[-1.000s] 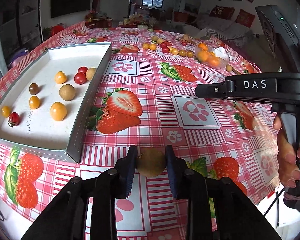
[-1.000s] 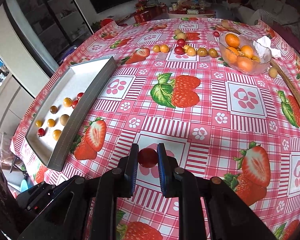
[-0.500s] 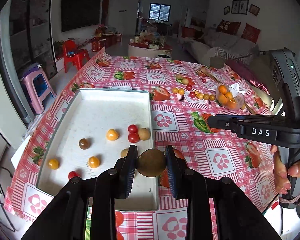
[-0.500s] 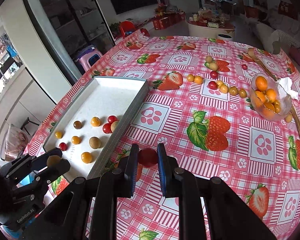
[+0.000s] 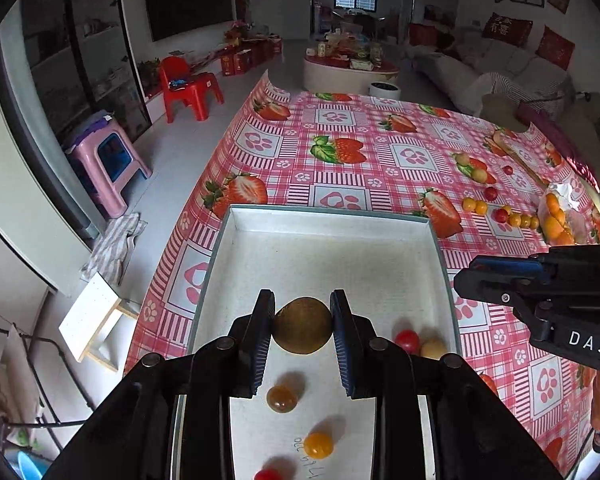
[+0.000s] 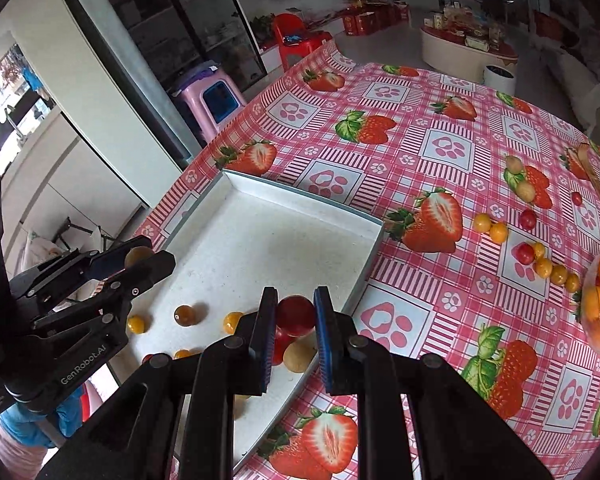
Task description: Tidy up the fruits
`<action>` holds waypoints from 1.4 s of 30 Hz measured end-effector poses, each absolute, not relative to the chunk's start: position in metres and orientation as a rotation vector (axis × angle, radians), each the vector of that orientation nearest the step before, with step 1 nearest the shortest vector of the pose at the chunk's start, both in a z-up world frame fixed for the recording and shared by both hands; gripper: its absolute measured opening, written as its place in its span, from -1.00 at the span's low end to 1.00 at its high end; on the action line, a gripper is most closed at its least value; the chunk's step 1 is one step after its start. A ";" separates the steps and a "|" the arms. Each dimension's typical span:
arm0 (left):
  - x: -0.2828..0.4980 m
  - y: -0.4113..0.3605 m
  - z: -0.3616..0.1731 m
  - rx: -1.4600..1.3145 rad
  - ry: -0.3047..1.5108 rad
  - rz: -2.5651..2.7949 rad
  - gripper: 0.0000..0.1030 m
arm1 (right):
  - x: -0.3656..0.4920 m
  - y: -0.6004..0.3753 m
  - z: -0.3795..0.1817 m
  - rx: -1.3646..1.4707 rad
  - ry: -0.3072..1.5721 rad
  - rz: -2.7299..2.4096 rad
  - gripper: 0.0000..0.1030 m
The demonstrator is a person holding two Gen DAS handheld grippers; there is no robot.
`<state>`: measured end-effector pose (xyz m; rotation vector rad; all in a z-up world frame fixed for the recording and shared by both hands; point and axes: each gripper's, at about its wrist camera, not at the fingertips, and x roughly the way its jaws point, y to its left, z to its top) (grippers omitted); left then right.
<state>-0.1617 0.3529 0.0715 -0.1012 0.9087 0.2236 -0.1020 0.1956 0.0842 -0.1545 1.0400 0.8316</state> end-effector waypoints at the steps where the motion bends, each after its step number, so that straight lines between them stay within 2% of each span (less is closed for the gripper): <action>1: -0.156 0.356 0.064 -0.101 0.924 0.226 -0.41 | -0.099 0.202 0.078 -0.165 1.055 0.831 -0.61; 11: -0.127 0.370 0.033 -0.101 0.998 0.250 -0.41 | -0.075 0.239 0.034 -0.264 1.116 0.822 -0.61; 25: -0.119 0.376 0.013 -0.099 1.055 0.281 -0.41 | -0.073 0.256 0.013 -0.324 1.129 0.809 -0.59; 28: -0.119 0.377 0.012 -0.107 1.054 0.280 -0.40 | -0.072 0.255 0.014 -0.318 1.136 0.816 -0.48; 29: -0.119 0.377 0.012 -0.108 1.055 0.281 -0.40 | -0.072 0.254 0.015 -0.312 1.138 0.823 -0.39; 31: -0.120 0.379 0.013 -0.116 1.053 0.290 0.03 | -0.074 0.251 0.020 -0.311 1.126 0.821 -0.06; 32: -0.122 0.379 0.016 -0.117 1.034 0.304 0.44 | -0.076 0.248 0.024 -0.306 1.115 0.824 0.10; 36: -0.133 0.379 0.033 -0.118 0.978 0.321 0.48 | -0.084 0.233 0.046 -0.281 1.080 0.826 0.50; 39: -0.146 0.373 0.047 -0.109 0.942 0.325 0.49 | -0.091 0.216 0.059 -0.243 1.073 0.824 0.56; 40: -0.153 0.370 0.052 -0.111 0.926 0.329 0.55 | -0.093 0.210 0.063 -0.227 1.074 0.819 0.57; 41: -0.159 0.368 0.055 -0.119 0.912 0.333 0.96 | -0.096 0.204 0.065 -0.213 1.075 0.814 0.62; 42: -0.168 0.364 0.060 -0.126 0.891 0.337 1.00 | -0.099 0.198 0.067 -0.205 1.074 0.804 0.66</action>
